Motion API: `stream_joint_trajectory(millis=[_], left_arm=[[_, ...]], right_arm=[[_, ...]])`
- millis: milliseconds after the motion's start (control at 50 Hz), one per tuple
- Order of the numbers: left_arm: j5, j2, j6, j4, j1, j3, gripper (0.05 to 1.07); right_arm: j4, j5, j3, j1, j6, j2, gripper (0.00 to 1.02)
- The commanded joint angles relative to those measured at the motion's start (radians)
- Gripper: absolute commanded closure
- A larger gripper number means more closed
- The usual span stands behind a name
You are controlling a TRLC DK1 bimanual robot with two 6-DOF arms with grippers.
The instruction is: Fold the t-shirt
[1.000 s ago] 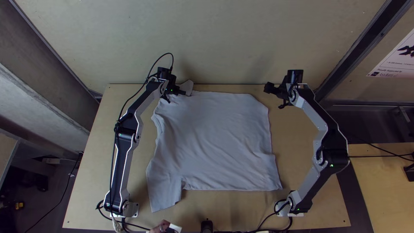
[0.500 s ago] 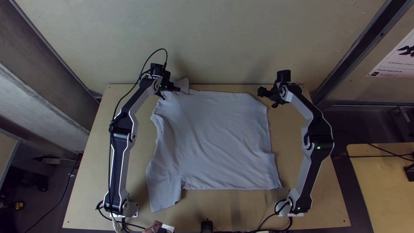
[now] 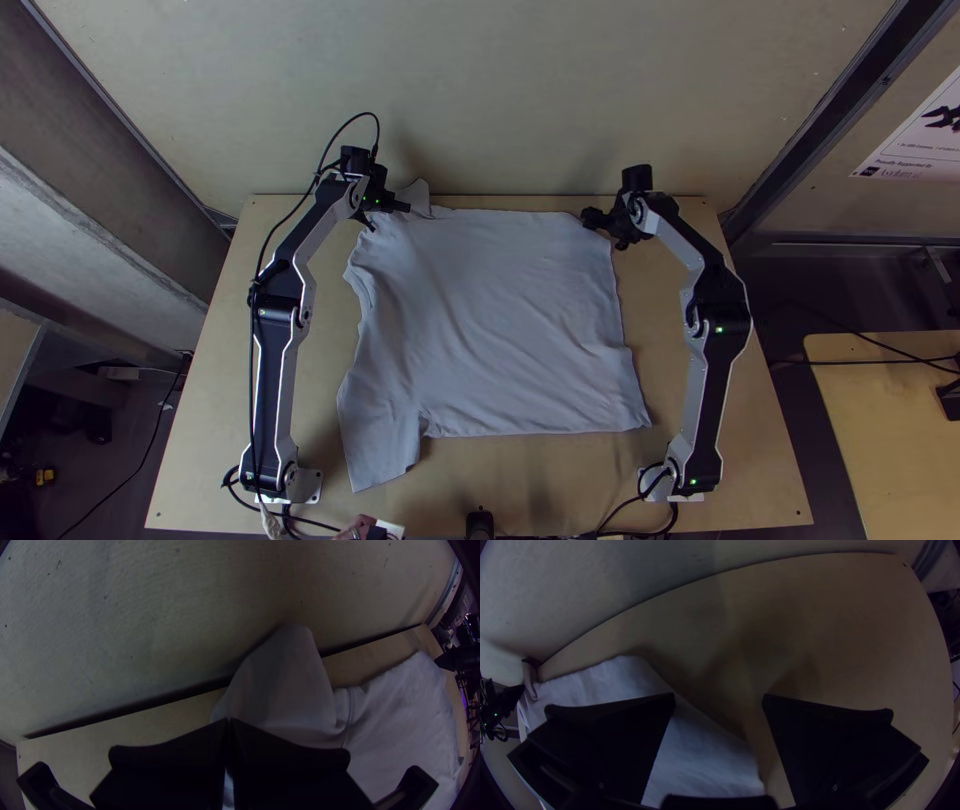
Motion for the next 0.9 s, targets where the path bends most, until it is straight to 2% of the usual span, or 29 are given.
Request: stream_joint_trajectory(millis=[0,440,540,620,700,720,880], left_arm=[[-0.012,-0.044,0.011,-0.009,0.005,-0.012,1.05],[-0.012,-0.045,-0.012,-0.016,-0.004,-0.022,1.05],[-0.012,-0.045,-0.017,-0.018,-0.004,-0.022,1.05],[-0.012,-0.045,-0.017,-0.019,-0.004,-0.022,1.05],[-0.012,-0.045,-0.017,-0.024,-0.006,-0.023,1.05],[-0.012,-0.045,-0.017,-0.024,-0.006,-0.022,1.05],[-0.012,-0.056,-0.029,-0.024,-0.007,-0.022,1.05]], right_arm=[[-0.011,-0.009,0.055,0.015,0.017,0.052,0.25],[-0.155,-0.032,0.251,0.081,0.017,0.173,0.26],[-0.157,-0.032,0.273,0.089,0.015,0.185,0.54],[-0.157,-0.032,0.305,0.089,0.017,0.207,0.66],[-0.157,-0.032,0.342,0.086,0.015,0.227,0.97],[-0.157,-0.032,0.348,0.083,0.015,0.23,1.0],[-0.157,-0.026,0.373,0.061,0.029,0.227,1.0]])
